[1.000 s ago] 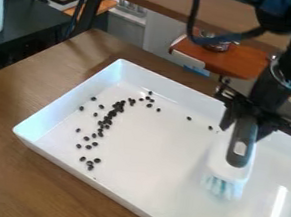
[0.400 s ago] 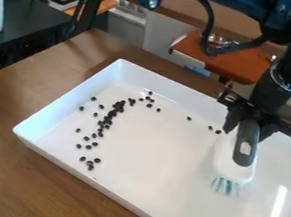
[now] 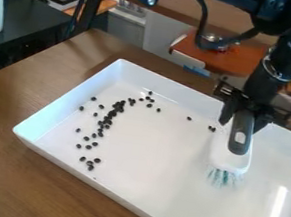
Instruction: Sweep into pile
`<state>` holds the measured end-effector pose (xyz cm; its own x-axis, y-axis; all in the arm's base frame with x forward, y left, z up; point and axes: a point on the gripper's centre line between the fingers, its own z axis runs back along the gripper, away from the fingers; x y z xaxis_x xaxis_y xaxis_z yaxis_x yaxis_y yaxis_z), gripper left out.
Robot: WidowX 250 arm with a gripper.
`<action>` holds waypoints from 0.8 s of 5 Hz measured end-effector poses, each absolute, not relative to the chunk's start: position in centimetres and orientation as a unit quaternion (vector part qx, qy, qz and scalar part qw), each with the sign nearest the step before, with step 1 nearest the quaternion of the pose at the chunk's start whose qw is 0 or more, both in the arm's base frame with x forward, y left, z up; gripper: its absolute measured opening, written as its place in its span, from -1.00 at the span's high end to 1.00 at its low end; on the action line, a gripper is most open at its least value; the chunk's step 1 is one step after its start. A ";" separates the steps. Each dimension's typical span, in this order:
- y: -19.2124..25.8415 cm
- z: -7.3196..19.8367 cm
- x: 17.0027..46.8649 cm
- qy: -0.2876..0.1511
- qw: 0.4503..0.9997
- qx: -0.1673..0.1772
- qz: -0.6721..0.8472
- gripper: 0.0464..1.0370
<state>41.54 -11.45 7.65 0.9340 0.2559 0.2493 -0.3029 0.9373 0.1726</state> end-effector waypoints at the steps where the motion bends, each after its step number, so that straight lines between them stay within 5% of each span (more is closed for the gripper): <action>1: -9.2 7.4 42.0 -0.109 0.975 0.109 0.160 0.06; 4: -1.2 7.1 41.3 -0.128 0.963 0.139 0.192 0.06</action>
